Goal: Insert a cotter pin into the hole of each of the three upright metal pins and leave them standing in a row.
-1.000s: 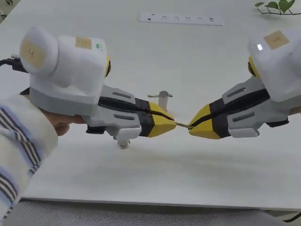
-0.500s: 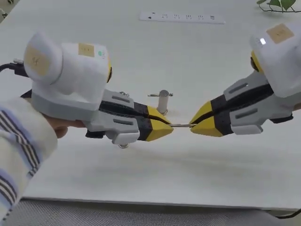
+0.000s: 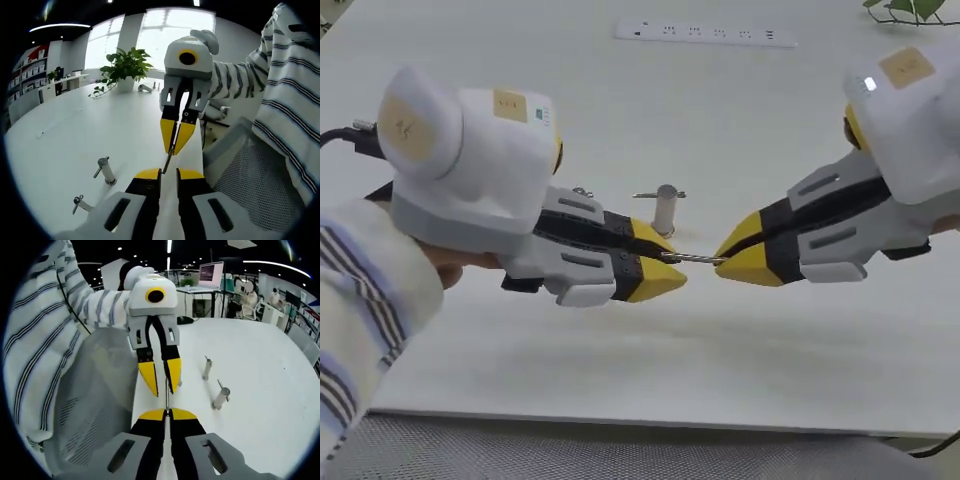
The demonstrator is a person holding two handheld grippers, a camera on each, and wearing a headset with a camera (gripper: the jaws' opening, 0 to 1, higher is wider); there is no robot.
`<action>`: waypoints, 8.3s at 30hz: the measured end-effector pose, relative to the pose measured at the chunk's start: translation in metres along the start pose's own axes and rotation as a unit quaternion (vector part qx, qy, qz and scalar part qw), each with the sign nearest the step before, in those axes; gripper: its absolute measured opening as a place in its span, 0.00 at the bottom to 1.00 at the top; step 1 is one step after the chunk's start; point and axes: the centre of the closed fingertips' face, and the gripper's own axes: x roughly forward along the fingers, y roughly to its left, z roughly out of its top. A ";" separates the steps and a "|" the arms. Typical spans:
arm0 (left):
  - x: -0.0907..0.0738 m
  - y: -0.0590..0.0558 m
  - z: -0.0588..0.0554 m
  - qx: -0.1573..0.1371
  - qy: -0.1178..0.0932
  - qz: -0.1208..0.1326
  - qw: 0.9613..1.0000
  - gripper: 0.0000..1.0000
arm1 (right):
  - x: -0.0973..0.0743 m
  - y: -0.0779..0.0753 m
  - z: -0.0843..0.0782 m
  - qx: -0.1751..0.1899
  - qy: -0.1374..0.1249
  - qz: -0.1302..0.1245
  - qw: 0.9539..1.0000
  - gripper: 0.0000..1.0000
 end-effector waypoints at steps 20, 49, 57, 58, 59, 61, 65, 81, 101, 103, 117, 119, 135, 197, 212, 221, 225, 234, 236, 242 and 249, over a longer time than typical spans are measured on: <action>-0.044 0.037 -0.041 0.016 0.035 0.110 0.993 0.37 | 0.026 -0.004 -0.013 0.027 0.024 -0.041 0.998 0.03; -0.038 0.055 -0.099 0.006 0.103 0.109 0.989 0.14 | 0.072 -0.010 -0.004 0.064 0.027 -0.073 0.995 0.03; -0.038 0.056 -0.100 -0.001 0.100 0.115 0.988 0.11 | 0.078 -0.012 -0.003 0.067 0.026 -0.075 0.995 0.03; -0.038 0.056 -0.100 -0.001 0.101 0.116 0.988 0.11 | 0.079 -0.013 -0.003 0.067 0.026 -0.076 0.995 0.03; -0.038 0.056 -0.100 -0.001 0.101 0.117 0.988 0.11 | 0.079 -0.014 -0.003 0.066 0.026 -0.078 0.994 0.03; -0.038 0.056 -0.100 -0.010 0.101 0.122 0.987 0.11 | 0.079 -0.015 -0.002 0.067 0.025 -0.078 0.994 0.03; -0.038 0.056 -0.101 -0.021 0.100 0.134 0.986 0.11 | 0.079 -0.015 -0.001 0.064 0.024 -0.077 0.995 0.03; -0.036 0.057 -0.101 -0.067 0.102 0.174 0.977 0.11 | 0.085 -0.019 0.004 0.046 0.024 -0.078 0.996 0.03; -0.034 0.057 -0.099 -0.114 0.100 0.187 0.970 0.11 | 0.099 -0.026 0.020 0.034 0.009 -0.078 0.996 0.03; -0.033 0.057 -0.099 -0.118 0.099 0.187 0.970 0.11 | 0.100 -0.026 0.022 0.034 0.006 -0.078 0.996 0.03; -0.032 0.057 -0.100 -0.129 0.094 0.187 0.969 0.12 | 0.097 -0.030 0.022 0.026 -0.005 -0.085 0.996 0.10; -0.032 0.057 -0.100 -0.126 0.095 0.186 0.970 0.12 | 0.096 -0.029 0.021 0.031 -0.005 -0.083 0.996 0.10; -0.032 0.055 -0.099 -0.130 0.096 0.190 0.968 0.12 | 0.099 -0.025 0.022 0.036 -0.011 -0.083 0.996 0.05; -0.090 0.038 -0.107 -0.066 0.093 0.189 0.975 0.99 | 0.130 -0.028 0.025 0.030 -0.021 -0.070 0.997 0.14; -0.093 0.042 -0.111 -0.100 0.087 0.213 0.968 0.96 | 0.123 -0.037 0.019 -0.017 -0.015 -0.057 0.998 0.13; -0.106 0.051 -0.121 -0.121 0.101 0.241 0.958 0.94 | 0.102 -0.036 0.014 -0.011 -0.037 -0.028 0.999 0.13; -0.108 0.052 -0.119 -0.120 0.107 0.245 0.956 0.95 | 0.088 -0.040 0.005 -0.012 -0.037 -0.016 0.999 0.13; -0.101 0.050 -0.113 -0.125 0.109 0.239 0.957 0.95 | 0.058 -0.050 -0.011 -0.023 -0.033 -0.004 0.999 0.13; -0.101 0.050 -0.112 -0.125 0.109 0.241 0.956 0.95 | 0.053 -0.050 -0.015 -0.026 -0.031 0.000 0.999 0.13; -0.102 0.051 -0.112 -0.132 0.109 0.246 0.954 0.94 | 0.043 -0.052 -0.023 -0.036 -0.031 0.004 0.999 0.13; -0.103 0.047 -0.114 -0.138 0.119 0.247 0.952 0.94 | 0.031 -0.058 -0.033 -0.050 -0.047 0.011 0.998 0.13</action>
